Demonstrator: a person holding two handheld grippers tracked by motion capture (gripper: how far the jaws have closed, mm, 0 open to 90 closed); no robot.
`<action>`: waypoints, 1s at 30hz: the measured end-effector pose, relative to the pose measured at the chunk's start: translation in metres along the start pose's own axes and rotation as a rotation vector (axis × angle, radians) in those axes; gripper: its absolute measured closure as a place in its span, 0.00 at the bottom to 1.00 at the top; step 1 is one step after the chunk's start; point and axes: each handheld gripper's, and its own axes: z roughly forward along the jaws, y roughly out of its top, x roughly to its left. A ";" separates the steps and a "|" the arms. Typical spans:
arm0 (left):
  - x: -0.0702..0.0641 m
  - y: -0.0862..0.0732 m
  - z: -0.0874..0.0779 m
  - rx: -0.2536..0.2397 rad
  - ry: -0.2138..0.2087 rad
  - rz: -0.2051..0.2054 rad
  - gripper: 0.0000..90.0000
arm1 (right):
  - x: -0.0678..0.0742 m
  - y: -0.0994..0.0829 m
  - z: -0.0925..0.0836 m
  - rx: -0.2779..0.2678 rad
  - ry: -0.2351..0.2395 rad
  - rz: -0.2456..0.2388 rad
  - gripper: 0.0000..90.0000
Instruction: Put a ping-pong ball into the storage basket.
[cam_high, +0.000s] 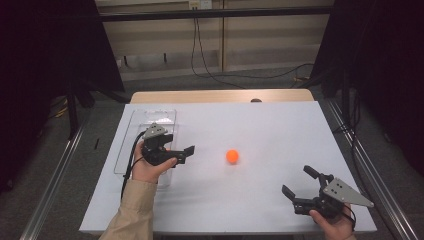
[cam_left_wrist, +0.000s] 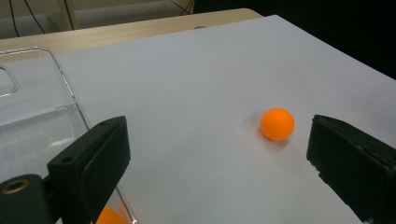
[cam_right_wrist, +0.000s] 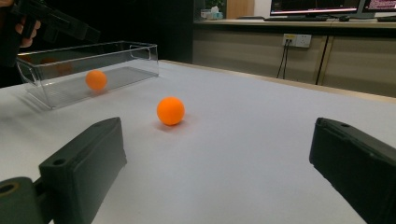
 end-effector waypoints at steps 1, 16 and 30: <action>0.000 0.000 0.000 0.002 -0.003 -0.001 0.07 | 0.000 0.000 0.000 -0.001 0.000 -0.001 0.03; -0.003 0.000 0.002 -0.009 -0.015 -0.003 0.06 | 0.000 0.000 0.000 -0.007 0.006 0.003 0.03; -0.006 0.000 0.005 -0.008 -0.021 0.001 0.06 | 0.000 0.001 0.000 -0.009 0.007 0.004 0.03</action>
